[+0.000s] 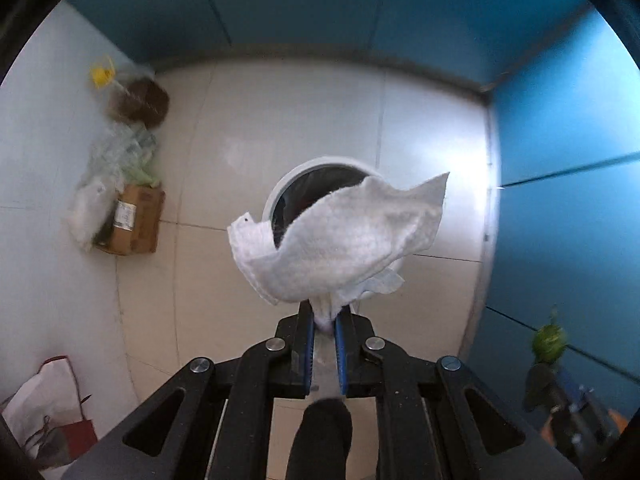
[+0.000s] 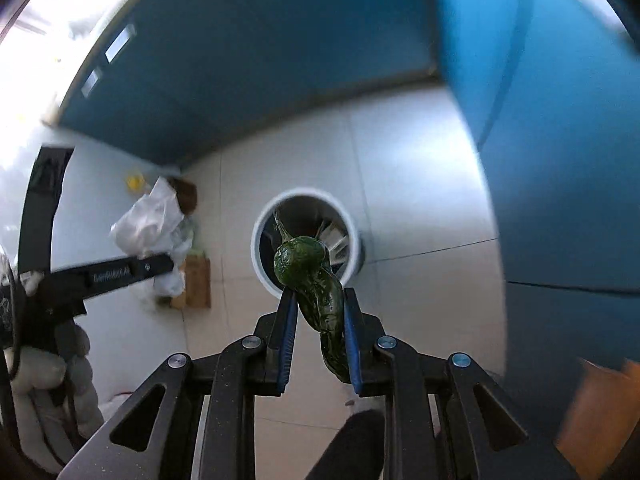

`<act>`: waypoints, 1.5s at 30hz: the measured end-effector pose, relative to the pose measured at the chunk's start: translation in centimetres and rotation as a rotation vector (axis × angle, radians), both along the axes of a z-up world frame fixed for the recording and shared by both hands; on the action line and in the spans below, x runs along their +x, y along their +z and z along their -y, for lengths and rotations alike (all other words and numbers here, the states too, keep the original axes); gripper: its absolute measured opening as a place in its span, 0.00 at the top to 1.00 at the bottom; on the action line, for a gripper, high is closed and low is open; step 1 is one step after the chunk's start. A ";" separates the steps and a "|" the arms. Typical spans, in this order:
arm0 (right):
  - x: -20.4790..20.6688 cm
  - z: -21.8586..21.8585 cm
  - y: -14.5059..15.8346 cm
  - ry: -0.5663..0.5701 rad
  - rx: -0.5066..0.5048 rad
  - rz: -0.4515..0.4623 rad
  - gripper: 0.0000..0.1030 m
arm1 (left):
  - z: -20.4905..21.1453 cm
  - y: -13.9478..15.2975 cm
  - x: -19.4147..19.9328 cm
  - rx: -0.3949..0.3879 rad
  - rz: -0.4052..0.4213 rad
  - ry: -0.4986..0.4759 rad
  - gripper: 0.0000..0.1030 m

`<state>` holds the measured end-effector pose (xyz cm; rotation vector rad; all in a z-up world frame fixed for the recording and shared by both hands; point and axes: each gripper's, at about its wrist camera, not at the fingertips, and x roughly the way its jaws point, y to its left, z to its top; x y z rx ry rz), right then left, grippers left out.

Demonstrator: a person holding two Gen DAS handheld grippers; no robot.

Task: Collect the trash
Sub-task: 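Carry tissue and pepper over the bin and open both tools, then lift both open tools away from the bin toward the counter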

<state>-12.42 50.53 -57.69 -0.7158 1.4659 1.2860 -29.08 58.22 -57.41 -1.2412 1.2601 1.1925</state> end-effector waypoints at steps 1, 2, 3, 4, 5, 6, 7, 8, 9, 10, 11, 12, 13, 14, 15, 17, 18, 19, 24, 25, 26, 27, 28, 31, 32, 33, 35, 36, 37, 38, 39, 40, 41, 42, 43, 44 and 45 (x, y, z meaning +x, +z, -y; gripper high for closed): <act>-1.4 -1.2 -3.1 0.014 -0.018 0.001 0.78 | -0.7 -2.2 -0.7 -0.015 0.003 0.007 0.94; -2.8 -2.0 -5.8 0.022 -0.034 0.001 0.78 | -1.5 -4.1 -1.6 -0.028 0.003 0.015 0.94; -3.6 -3.1 -7.9 0.027 -0.048 0.003 0.78 | -2.5 -6.3 -2.6 -0.040 -0.013 0.027 0.94; -4.4 -3.8 -10.0 0.032 -0.063 0.005 0.78 | -3.2 -8.6 -3.5 -0.059 -0.007 0.031 0.94; -5.4 -4.8 -12.9 0.036 -0.079 0.006 0.78 | -3.7 -10.3 -4.3 -0.077 0.003 0.035 0.94; -6.0 -4.6 -14.3 0.040 -0.086 0.008 0.78 | -4.2 -12.2 -4.9 -0.095 0.009 0.042 0.94; -6.8 -5.4 -16.5 0.047 -0.096 0.014 0.78 | -4.5 -13.5 -5.4 -0.109 0.019 0.046 0.94; -7.5 -6.1 -18.2 0.051 -0.104 0.020 0.78 | -4.8 -15.4 -6.0 -0.130 0.034 0.055 0.94; -8.1 -6.6 -19.8 0.054 -0.110 0.024 0.78 | -5.0 -16.2 -6.4 -0.139 0.042 0.059 0.94; -8.2 -6.7 -21.0 0.056 -0.115 0.028 0.78 | -5.2 -17.6 -6.7 -0.152 0.046 0.059 0.94; -8.6 -7.0 -22.5 0.057 -0.125 0.032 0.78 | -5.5 -18.7 -7.1 -0.161 0.055 0.061 0.94; -8.8 -7.3 -23.8 0.054 -0.136 0.032 0.78 | -5.8 -20.0 -7.6 -0.173 0.064 0.063 0.94; -9.1 -7.2 -24.7 0.053 -0.142 0.032 0.78 | -5.9 -20.6 -7.8 -0.182 0.069 0.062 0.94; -9.3 -7.4 -25.6 0.052 -0.151 0.033 0.78 | -5.9 -21.1 -7.9 -0.184 0.082 0.060 0.94; -9.5 -7.3 -26.1 0.052 -0.157 0.034 0.78 | -6.0 -21.7 -8.0 -0.192 0.088 0.058 0.94; -9.9 -7.5 -27.3 0.056 -0.162 0.023 0.78 | -6.1 -22.0 -7.9 -0.203 0.100 0.056 0.91; -9.9 -7.7 -27.5 0.058 -0.164 0.019 0.78 | -6.1 -22.0 -8.0 -0.204 0.121 0.055 0.91; -9.8 -7.7 -27.7 0.059 -0.170 0.012 0.77 | -6.1 -21.8 -7.8 -0.210 0.138 0.052 0.90; -10.5 -7.9 -28.3 0.067 -0.220 0.000 0.57 | -6.0 -20.9 -8.4 -0.182 0.147 0.049 0.62; -10.7 -7.9 -28.3 0.075 -0.221 0.013 0.37 | -6.0 -20.5 -8.6 -0.165 0.136 0.043 0.26; -10.7 -7.9 -28.1 0.085 -0.220 0.032 0.26 | -6.1 -20.2 -8.7 -0.143 0.111 0.029 0.00; -10.9 -8.0 -27.7 0.102 -0.216 0.063 0.10 | -6.0 -19.8 -8.9 -0.116 0.090 0.012 0.00; -11.1 -7.9 -27.3 0.115 -0.209 0.084 0.03 | -5.9 -19.3 -9.2 -0.092 0.062 -0.003 0.00; -11.1 -8.0 -26.0 0.137 -0.195 0.153 0.00 | -5.2 -18.1 -10.0 -0.052 -0.005 -0.035 0.00; -11.1 -8.0 -25.4 0.137 -0.187 0.173 0.00 | -4.9 -17.5 -10.3 -0.035 -0.033 -0.041 0.00; -11.1 -8.0 -24.6 0.137 -0.178 0.191 0.00 | -4.8 -17.0 -10.4 -0.024 -0.046 -0.047 0.00; -10.8 -7.9 -23.1 0.132 -0.161 0.220 0.00 | -4.1 -15.5 -10.9 0.003 -0.076 -0.042 0.00; -10.7 -7.9 -22.1 0.130 -0.152 0.231 0.00 | -3.6 -14.4 -11.2 0.013 -0.091 -0.040 0.00; -10.7 -7.9 -21.1 0.130 -0.143 0.243 0.00 | -3.3 -13.6 -11.2 0.021 -0.096 -0.035 0.00; -10.6 -7.7 -19.9 0.129 -0.133 0.254 0.00 | -2.9 -12.4 -11.4 0.037 -0.105 -0.026 0.00; -10.6 -7.6 -18.9 0.128 -0.125 0.259 0.00 | -2.8 -11.7 -11.7 0.045 -0.116 -0.025 0.00; -10.5 -7.5 -17.8 0.128 -0.120 0.260 0.00 | -2.3 -10.3 -11.5 0.059 -0.126 -0.022 0.00; -10.4 -7.3 -16.6 0.126 -0.115 0.261 0.00 | -1.9 -9.0 -11.6 0.070 -0.130 -0.017 0.00; -10.3 -7.0 -15.1 0.123 -0.109 0.262 0.00 | -1.5 -7.6 -11.4 0.079 -0.134 -0.010 0.00; -10.3 -6.8 -13.8 0.123 -0.105 0.260 0.00 | -0.9 -6.0 -11.3 0.088 -0.137 -0.007 0.00; -10.2 -6.3 -11.9 0.122 -0.100 0.256 0.00 | -0.2 -4.2 -11.2 0.098 -0.138 -0.004 0.00; -10.2 -5.9 -10.4 0.119 -0.095 0.254 0.00 | 0.1 -3.1 -11.0 0.104 -0.138 -0.001 0.00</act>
